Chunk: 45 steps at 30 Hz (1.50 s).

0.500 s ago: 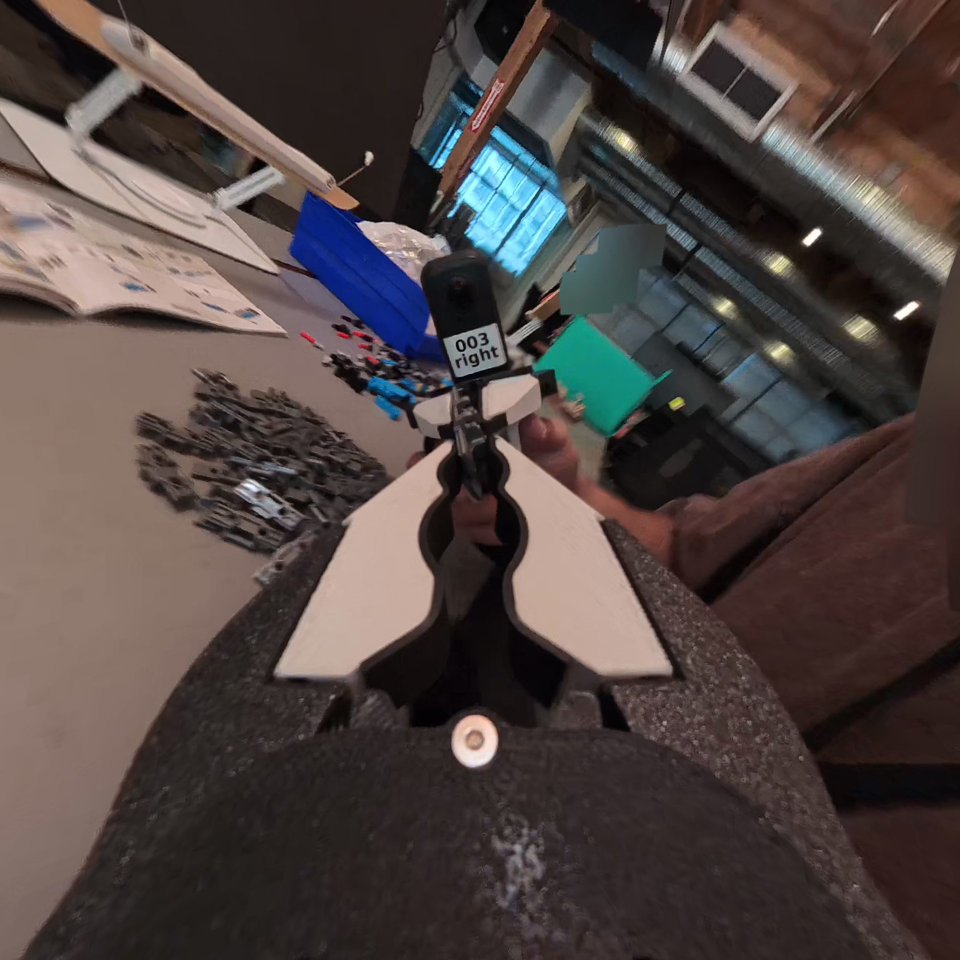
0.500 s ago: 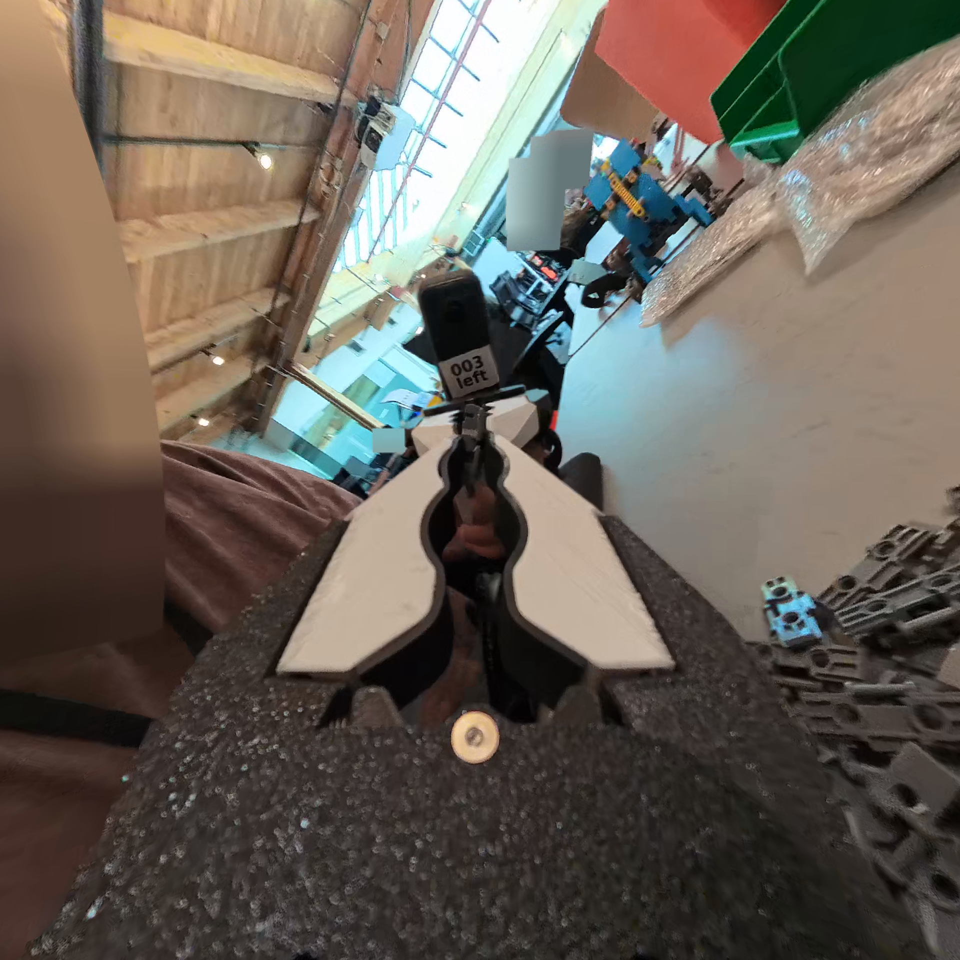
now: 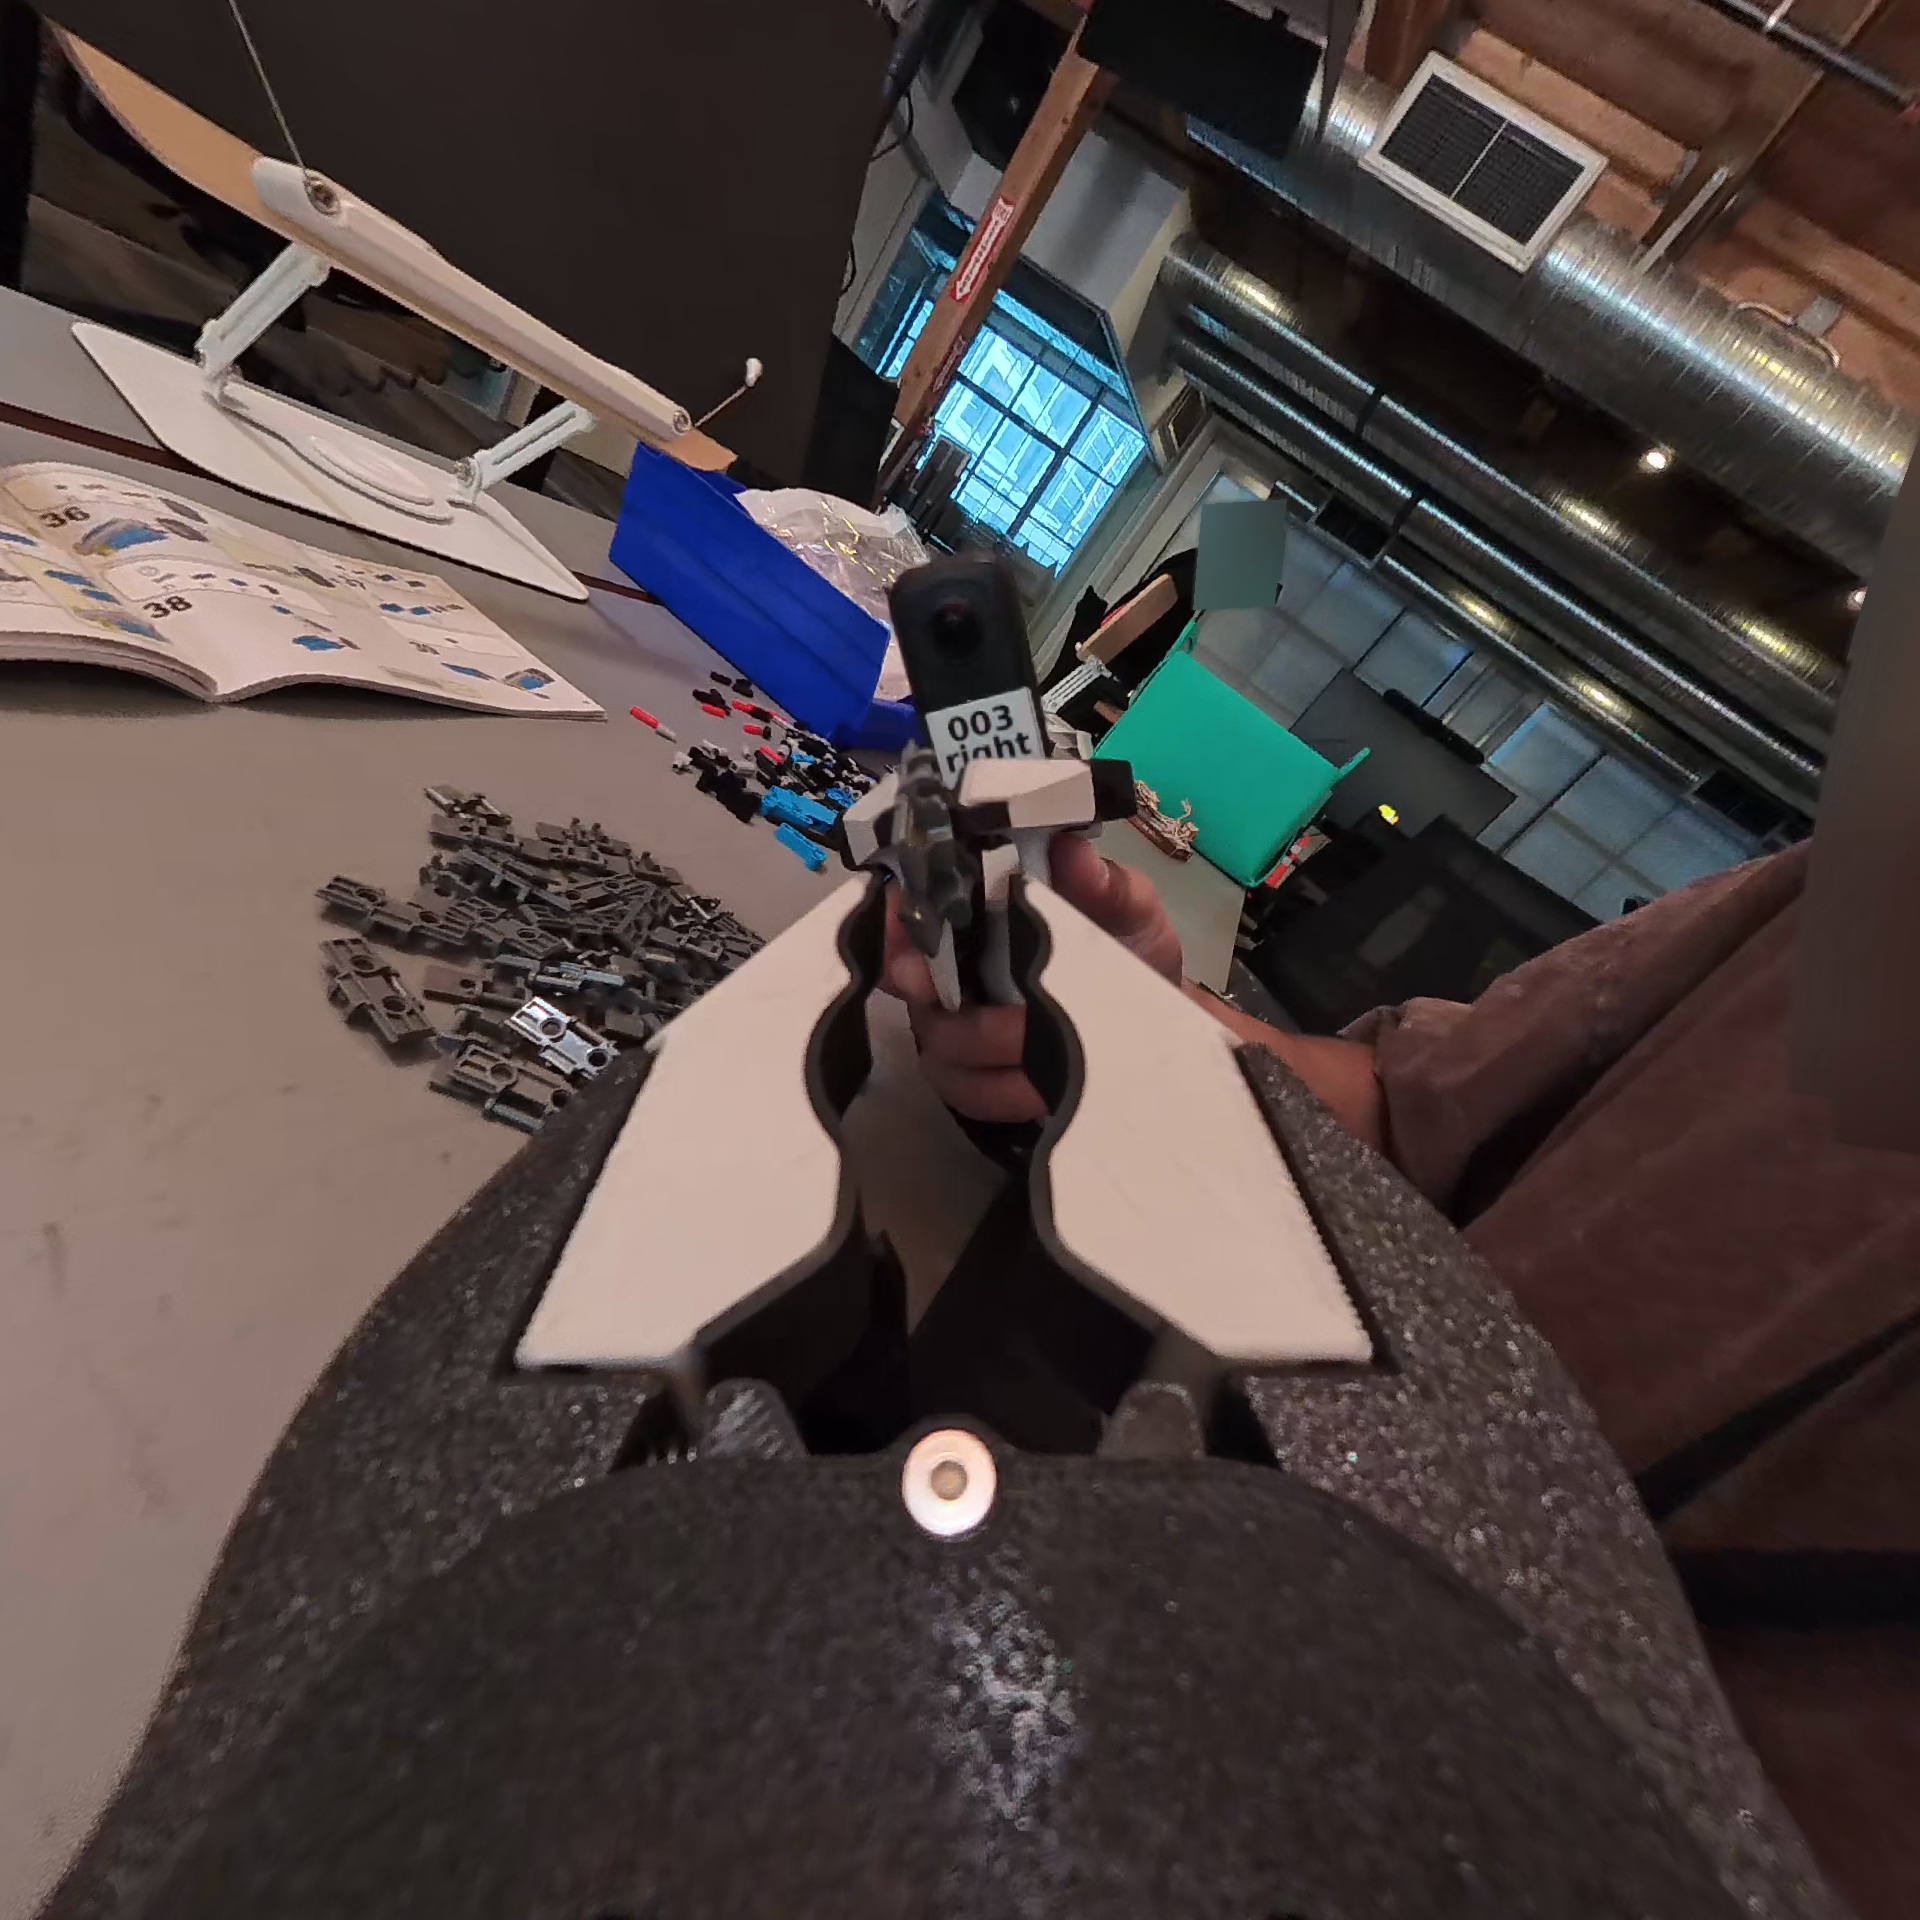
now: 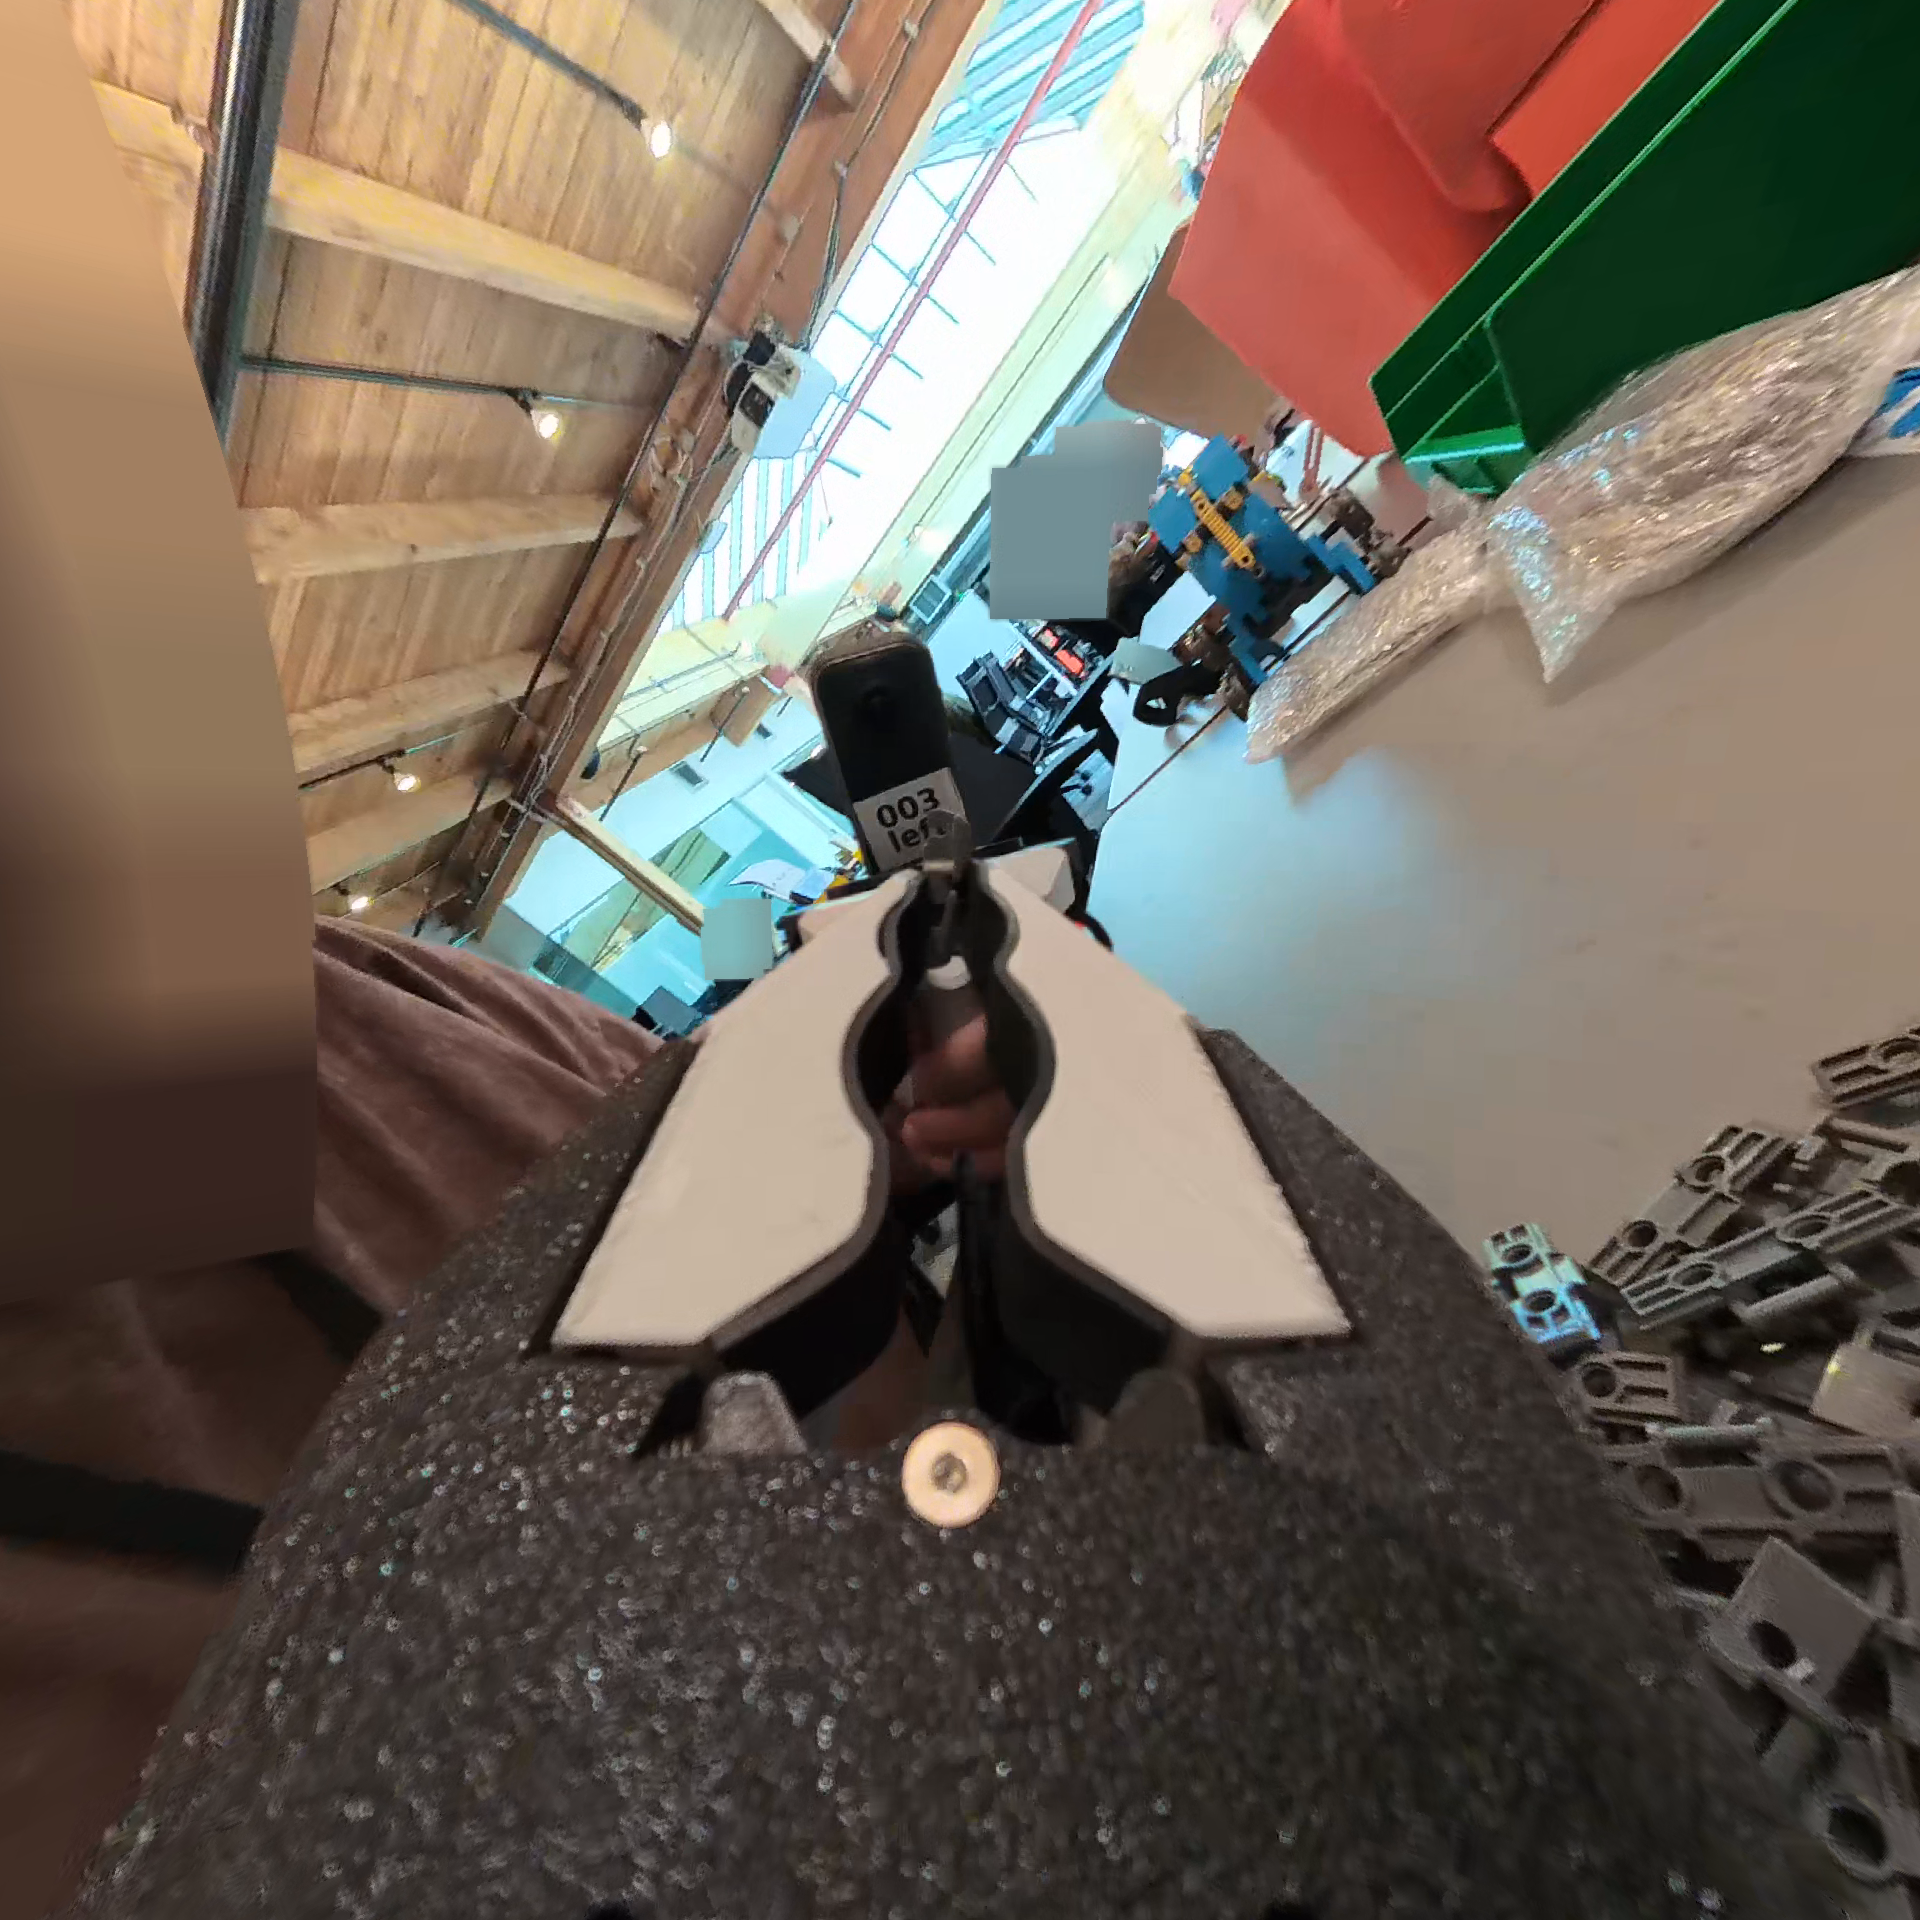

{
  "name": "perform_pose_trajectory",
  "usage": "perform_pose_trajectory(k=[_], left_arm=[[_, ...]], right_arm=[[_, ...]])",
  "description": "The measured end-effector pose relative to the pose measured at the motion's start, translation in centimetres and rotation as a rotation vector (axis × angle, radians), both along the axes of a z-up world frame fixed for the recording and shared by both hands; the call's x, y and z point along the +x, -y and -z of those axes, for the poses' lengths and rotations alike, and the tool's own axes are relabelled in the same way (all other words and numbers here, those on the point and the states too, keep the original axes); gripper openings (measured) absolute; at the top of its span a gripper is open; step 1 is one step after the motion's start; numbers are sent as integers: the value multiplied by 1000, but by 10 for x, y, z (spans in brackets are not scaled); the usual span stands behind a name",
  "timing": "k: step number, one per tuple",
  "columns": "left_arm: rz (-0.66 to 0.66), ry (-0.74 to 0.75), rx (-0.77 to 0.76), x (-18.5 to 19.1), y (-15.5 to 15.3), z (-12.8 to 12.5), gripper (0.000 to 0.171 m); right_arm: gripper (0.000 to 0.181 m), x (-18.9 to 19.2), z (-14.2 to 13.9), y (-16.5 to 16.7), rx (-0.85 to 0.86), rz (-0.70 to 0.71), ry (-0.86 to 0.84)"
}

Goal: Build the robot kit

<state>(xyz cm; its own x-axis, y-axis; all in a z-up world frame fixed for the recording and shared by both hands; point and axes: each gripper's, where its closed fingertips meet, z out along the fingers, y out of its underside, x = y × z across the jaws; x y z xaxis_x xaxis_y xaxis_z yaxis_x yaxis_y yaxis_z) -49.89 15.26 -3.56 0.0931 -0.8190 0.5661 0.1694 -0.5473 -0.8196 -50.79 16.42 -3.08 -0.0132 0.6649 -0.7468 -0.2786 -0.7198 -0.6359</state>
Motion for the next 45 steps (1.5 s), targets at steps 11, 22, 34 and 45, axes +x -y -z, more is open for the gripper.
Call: perform_pose_trajectory(k=[11,22,34,45], left_arm=[[82,-84,11,-1,3,8,7],[181,-299,69,-5,12,29,7],[215,-599,402,-9,26,42,7],[161,-683,573,-12,16,48,6]], right_arm=[[11,1,9,5,155,-43,182],[34,2,21,14,489,-193,639],[10,-9,45,34,636,-488,916],[8,-13,51,23,658,-362,790]])
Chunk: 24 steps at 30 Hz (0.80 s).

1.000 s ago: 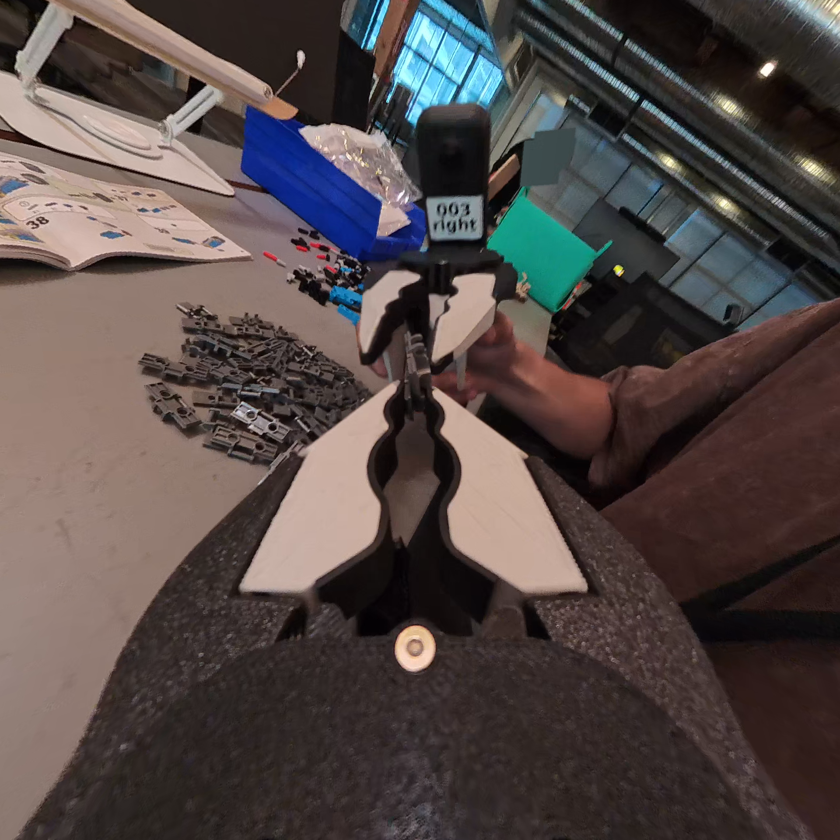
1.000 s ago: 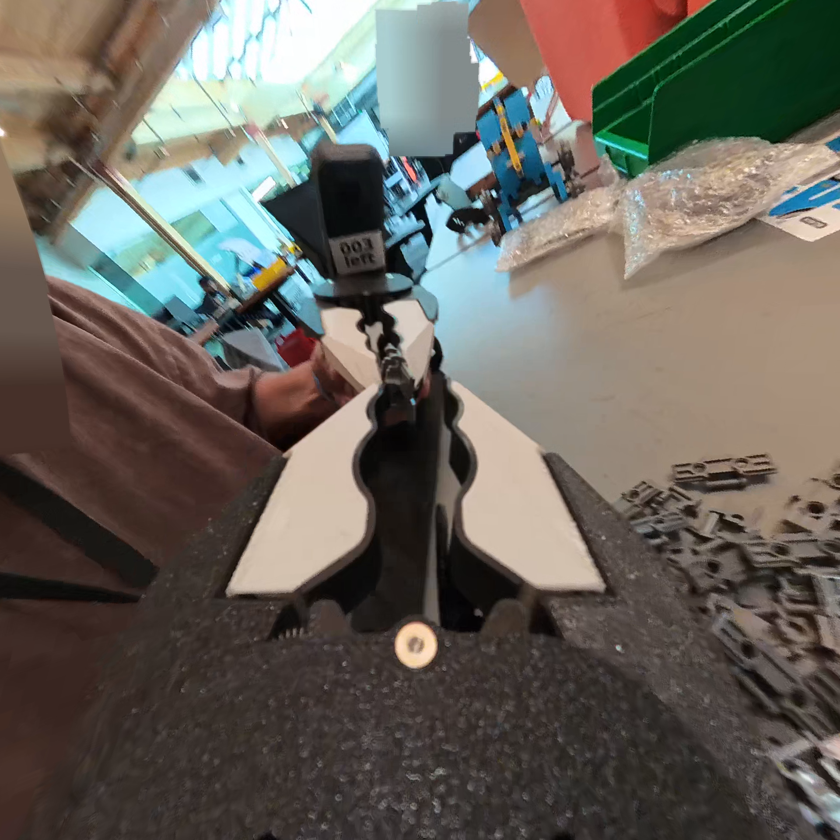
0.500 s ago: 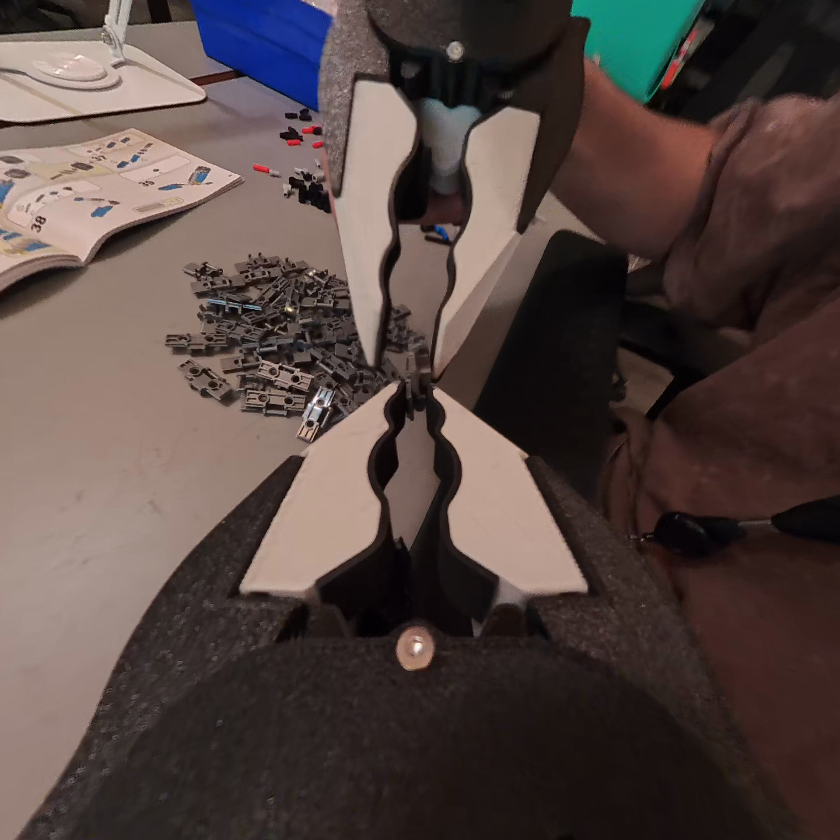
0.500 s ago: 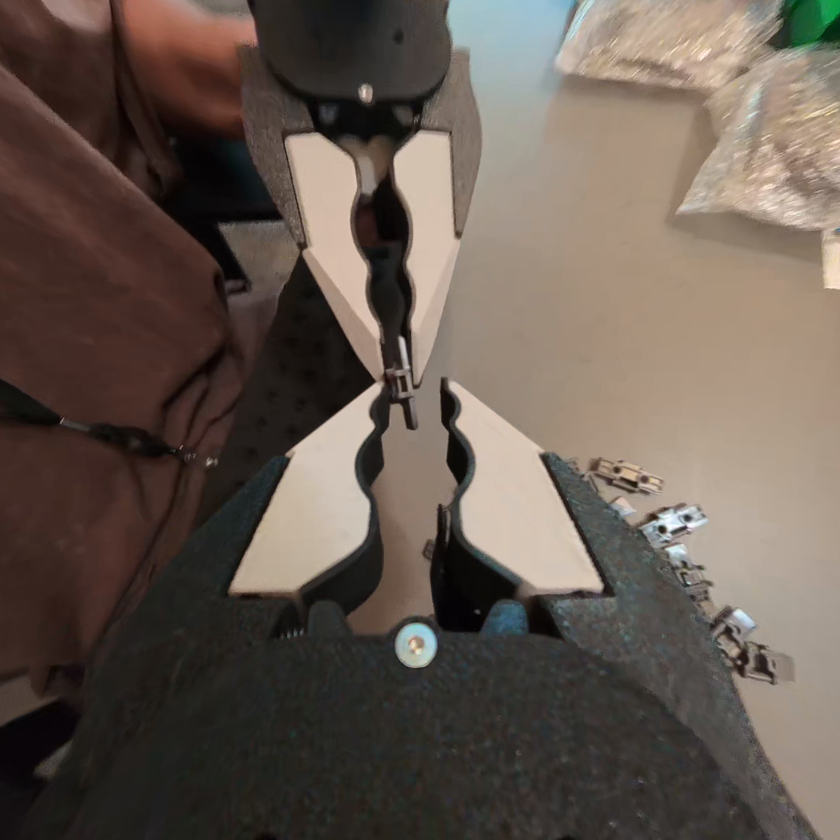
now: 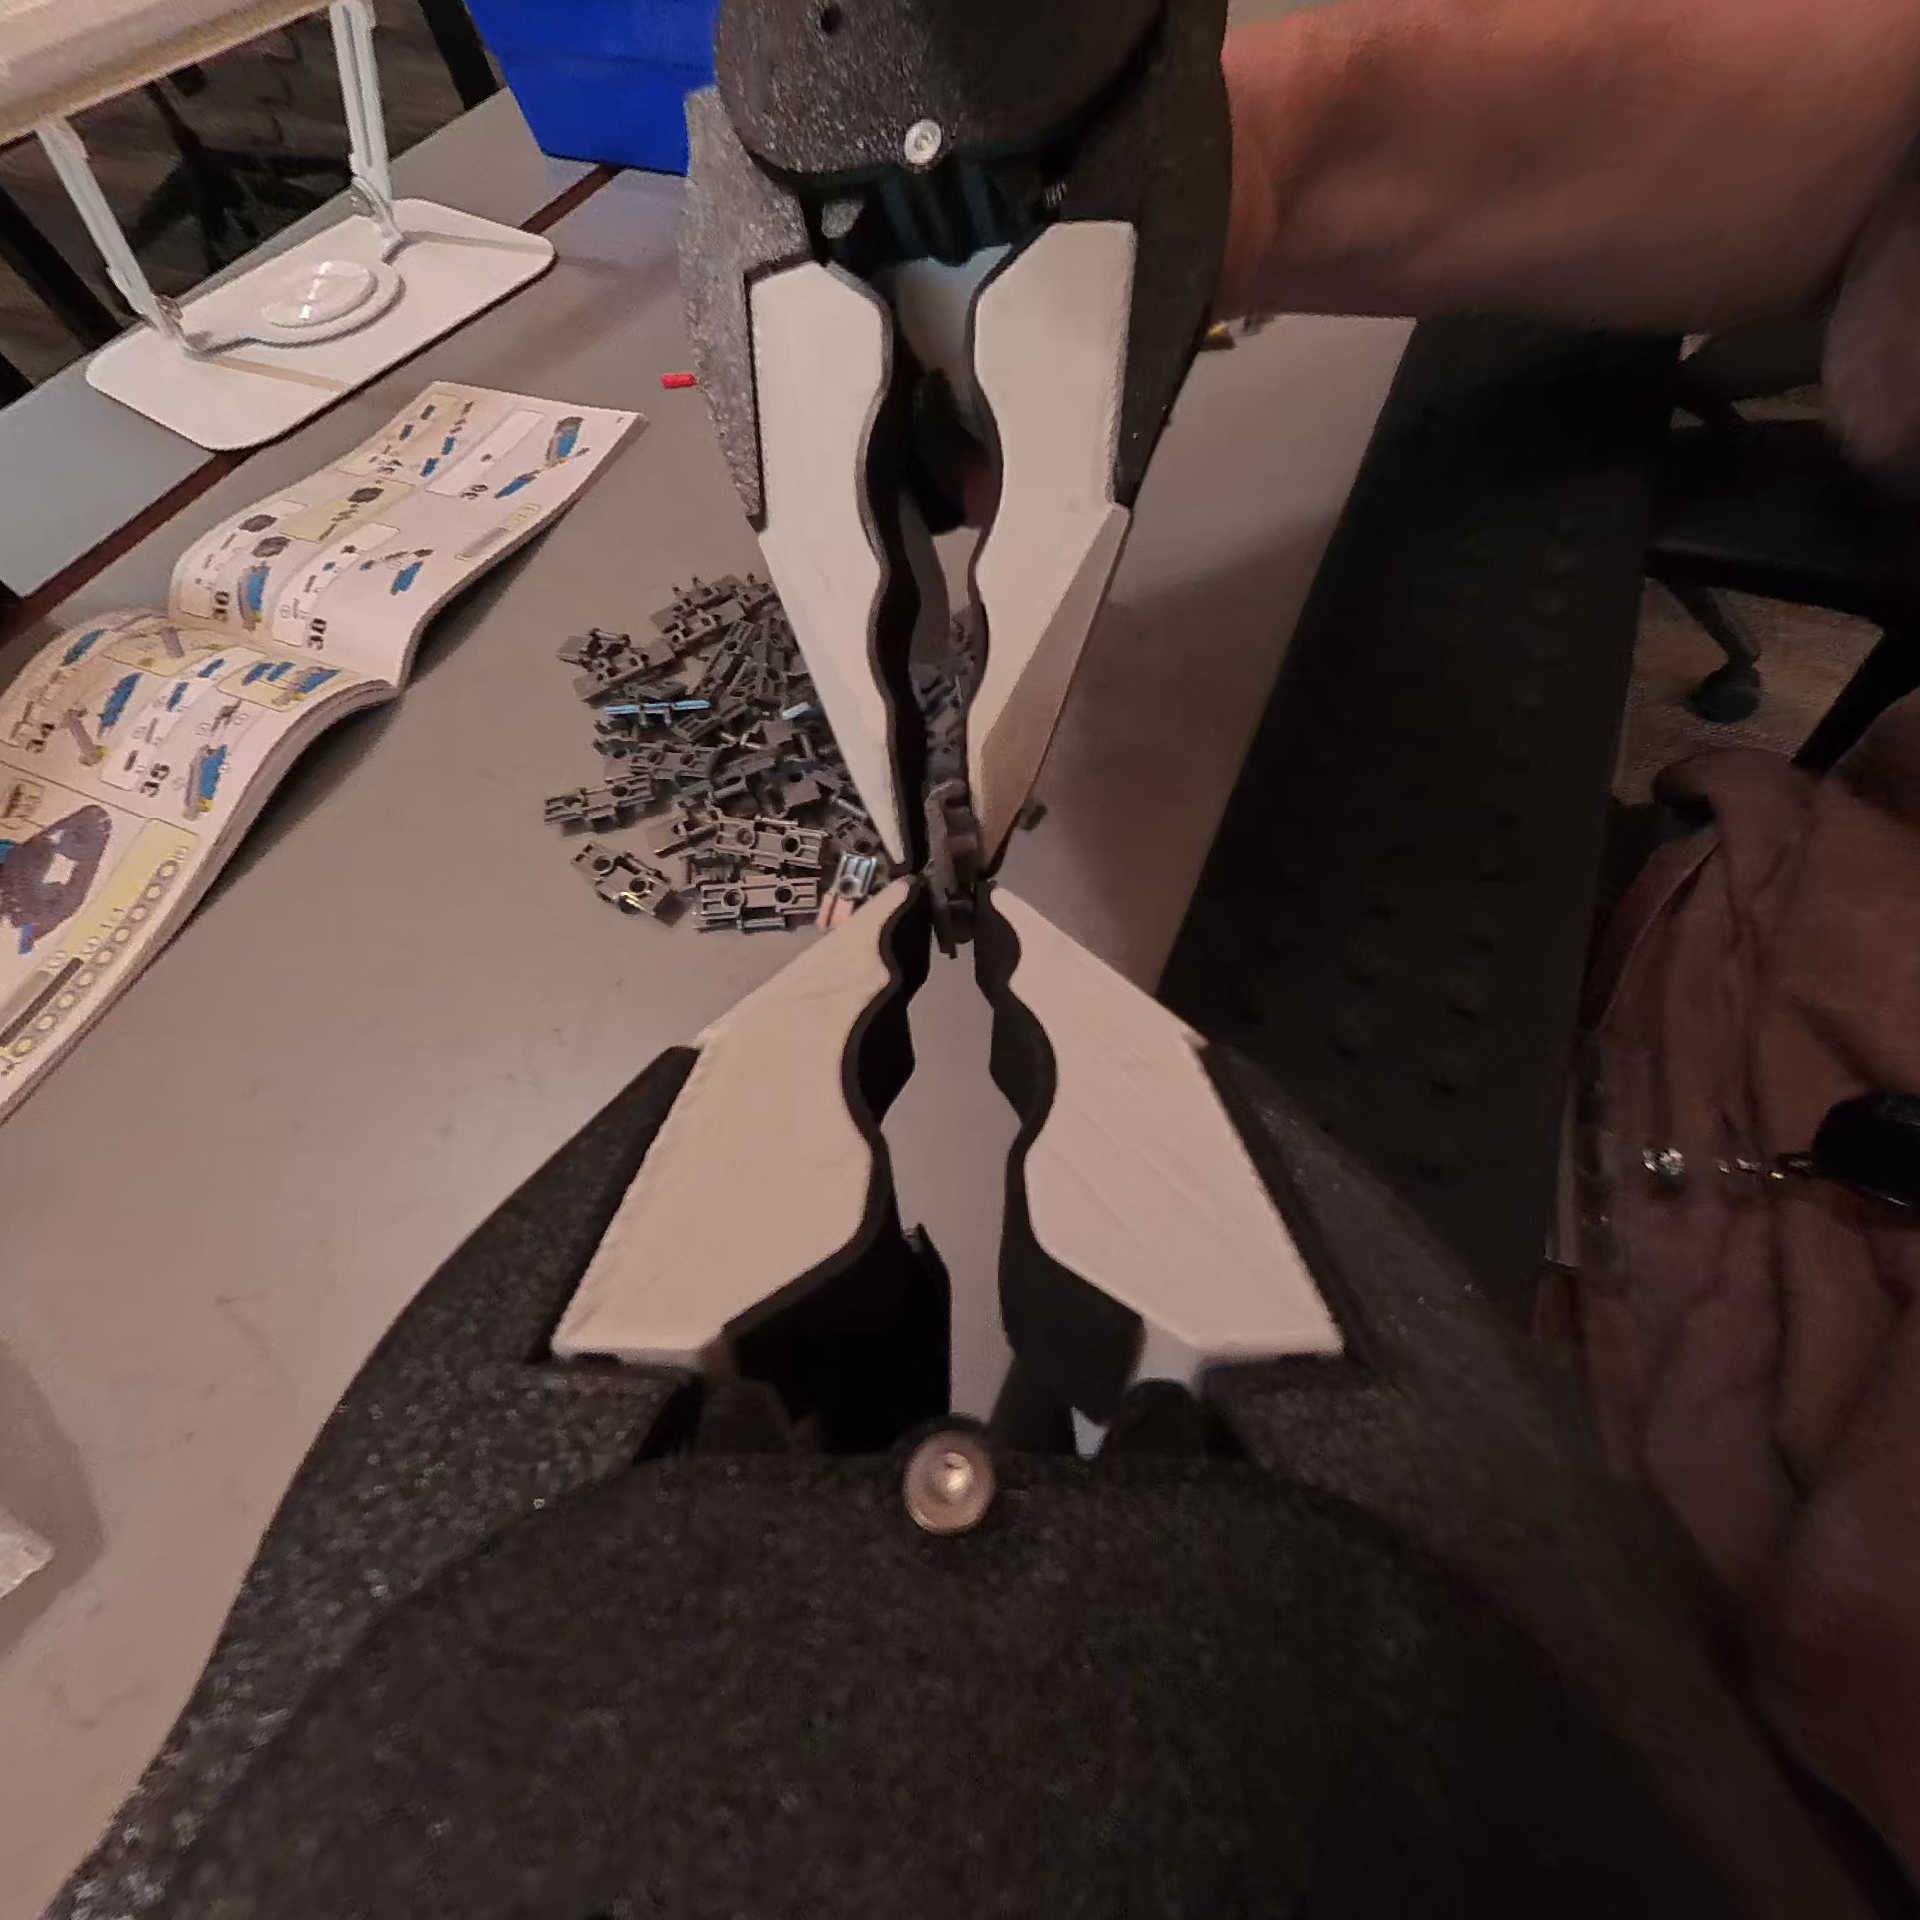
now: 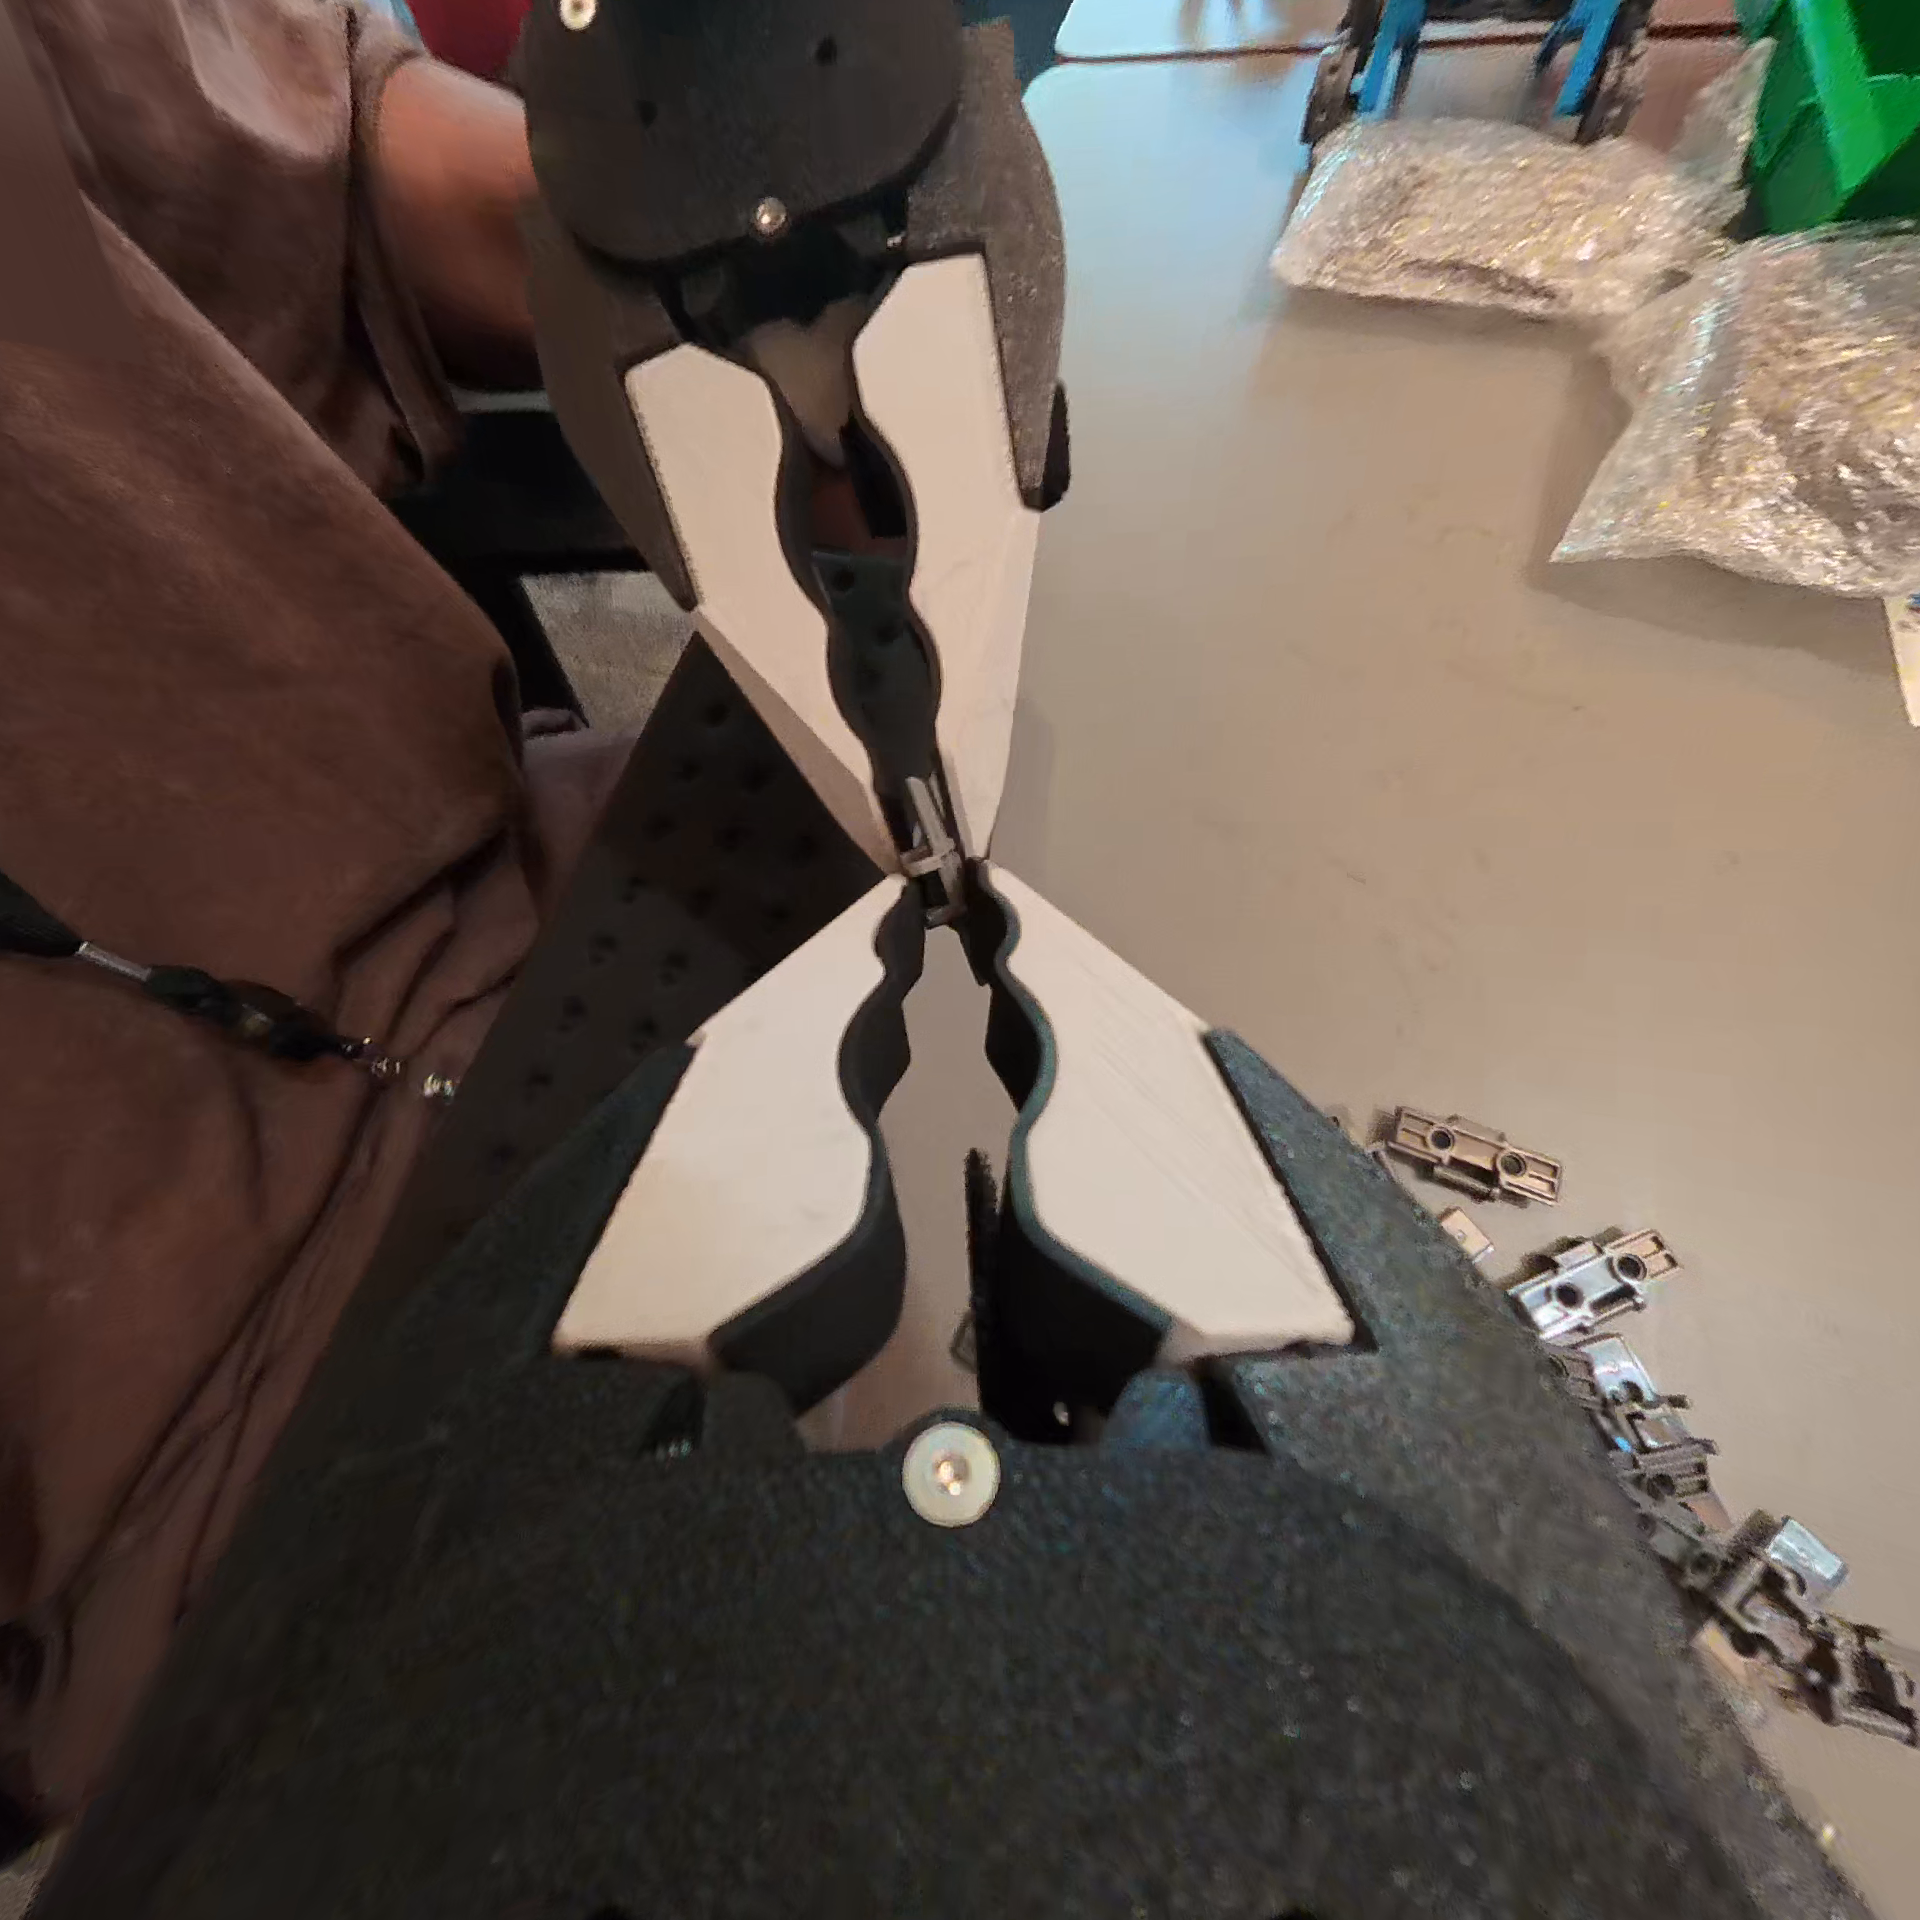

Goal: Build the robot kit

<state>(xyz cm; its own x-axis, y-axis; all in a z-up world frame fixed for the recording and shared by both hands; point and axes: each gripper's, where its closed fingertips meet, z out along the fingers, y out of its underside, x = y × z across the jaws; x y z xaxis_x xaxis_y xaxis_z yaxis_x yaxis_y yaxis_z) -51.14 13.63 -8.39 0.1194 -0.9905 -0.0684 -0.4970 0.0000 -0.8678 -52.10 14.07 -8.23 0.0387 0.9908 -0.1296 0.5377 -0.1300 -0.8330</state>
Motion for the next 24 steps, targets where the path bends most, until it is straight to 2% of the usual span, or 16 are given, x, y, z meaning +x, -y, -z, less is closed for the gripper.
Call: perform_pose_trajectory(k=[5,9,14,19,24], left_arm=[[27,-31,30,3,1,7,7],[6,179,-102,10,0,-19,9],[-35,328,-220,11,-7,-28,14],[-50,374,-211,13,-8,-27,8],[-13,389,-176,14,-2,-28,7]], right_arm=[[8,3,6,1,-56,19,-79],[7,10,-20,0,-180,32,-307],[8,12,-30,-6,-238,74,-401],[9,13,-27,-8,-255,101,-418],[9,14,-27,-3,-306,71,-437]])
